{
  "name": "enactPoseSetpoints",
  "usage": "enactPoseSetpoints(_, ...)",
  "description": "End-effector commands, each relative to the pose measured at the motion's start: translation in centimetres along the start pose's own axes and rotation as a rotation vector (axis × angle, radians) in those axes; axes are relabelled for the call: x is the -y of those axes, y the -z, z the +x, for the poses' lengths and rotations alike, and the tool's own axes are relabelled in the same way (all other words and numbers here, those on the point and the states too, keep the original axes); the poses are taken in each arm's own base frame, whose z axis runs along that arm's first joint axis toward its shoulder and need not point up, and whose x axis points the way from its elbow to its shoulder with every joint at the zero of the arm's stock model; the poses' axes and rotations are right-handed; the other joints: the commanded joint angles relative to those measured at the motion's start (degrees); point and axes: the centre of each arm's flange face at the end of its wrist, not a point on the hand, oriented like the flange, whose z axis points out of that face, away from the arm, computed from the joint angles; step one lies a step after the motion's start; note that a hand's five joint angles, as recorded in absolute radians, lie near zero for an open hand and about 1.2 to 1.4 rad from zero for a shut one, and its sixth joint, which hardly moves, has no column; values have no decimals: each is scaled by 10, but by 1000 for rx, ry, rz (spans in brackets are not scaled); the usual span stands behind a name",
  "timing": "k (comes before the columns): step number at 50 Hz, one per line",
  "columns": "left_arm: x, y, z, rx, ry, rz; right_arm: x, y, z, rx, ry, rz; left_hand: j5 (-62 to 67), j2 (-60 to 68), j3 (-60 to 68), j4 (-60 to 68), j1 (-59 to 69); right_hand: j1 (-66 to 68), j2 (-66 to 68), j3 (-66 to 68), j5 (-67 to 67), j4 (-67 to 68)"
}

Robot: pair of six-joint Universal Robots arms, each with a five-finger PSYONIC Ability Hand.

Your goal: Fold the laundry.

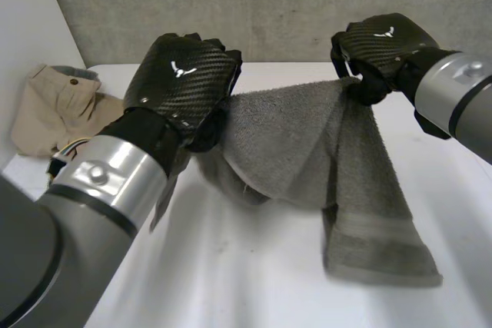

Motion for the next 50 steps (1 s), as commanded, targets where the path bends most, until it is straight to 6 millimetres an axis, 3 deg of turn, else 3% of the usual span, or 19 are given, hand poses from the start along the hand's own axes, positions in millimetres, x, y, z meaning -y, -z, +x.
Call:
enactPoseSetpoints(1, -37, 4, 8, -39, 27, -167, -29, -51, -16, 117, 23, -26, 153, 116, 119, 114, 144, 242, 133, 125, 132, 121)
enactPoseSetpoints(2, -42, 3, 9, -41, 26, -183, -36, -63, -25, 140, 33, -27, 153, 116, 119, 114, 144, 181, 72, 64, 71, 60)
enactPoseSetpoints(6, -69, -8, 4, -17, 18, -267, -62, -93, -35, 129, 71, -72, 153, 116, 119, 114, 144, -346, -455, -463, -456, -467)
enactPoseSetpoints(8, -85, -16, -5, 13, 17, -311, -69, -102, -31, 65, 99, -99, 153, 116, 119, 114, 144, -458, -567, -575, -568, -579)
enactPoseSetpoints(11, -104, -24, -16, 48, 18, -360, -64, -101, -17, -95, 149, -158, 153, 116, 119, 114, 144, -458, -567, -575, -568, -579)
enactPoseSetpoints(13, -108, -26, -21, 62, 21, -369, -59, -89, -11, -158, 146, -201, 153, 116, 119, 114, 144, -458, -567, -575, -568, -579)
enactPoseSetpoints(20, -117, -33, -38, 118, 23, -373, -61, -34, -27, -45, 122, -280, 153, 116, 119, 114, 144, -458, -567, -575, -568, -579)
enactPoseSetpoints(25, -122, -34, -41, 128, 22, -377, -93, 9, -58, 103, -5, -387, 153, 116, 119, 114, 144, -458, -567, -575, -568, -579)
enactPoseSetpoints(29, -126, -34, -40, 126, 17, -380, -118, 24, -73, 124, -126, -433, 153, 116, 119, 114, 144, -455, -564, -572, -566, -576)
enactPoseSetpoints(32, -127, -33, -39, 124, 18, -386, -134, 29, -80, 107, -194, -421, 153, 116, 119, 114, 144, -444, -552, -561, -554, -565)
enactPoseSetpoints(43, -128, -33, -40, 124, 18, -386, -163, 21, -92, 68, -236, -368, 153, 116, 119, 114, 144, -397, -505, -514, -507, -518)
enactPoseSetpoints(50, -128, -31, -41, 128, 18, -390, -177, 3, -84, -35, -185, -332, 153, 116, 119, 114, 144, -140, -248, -256, -250, -261)
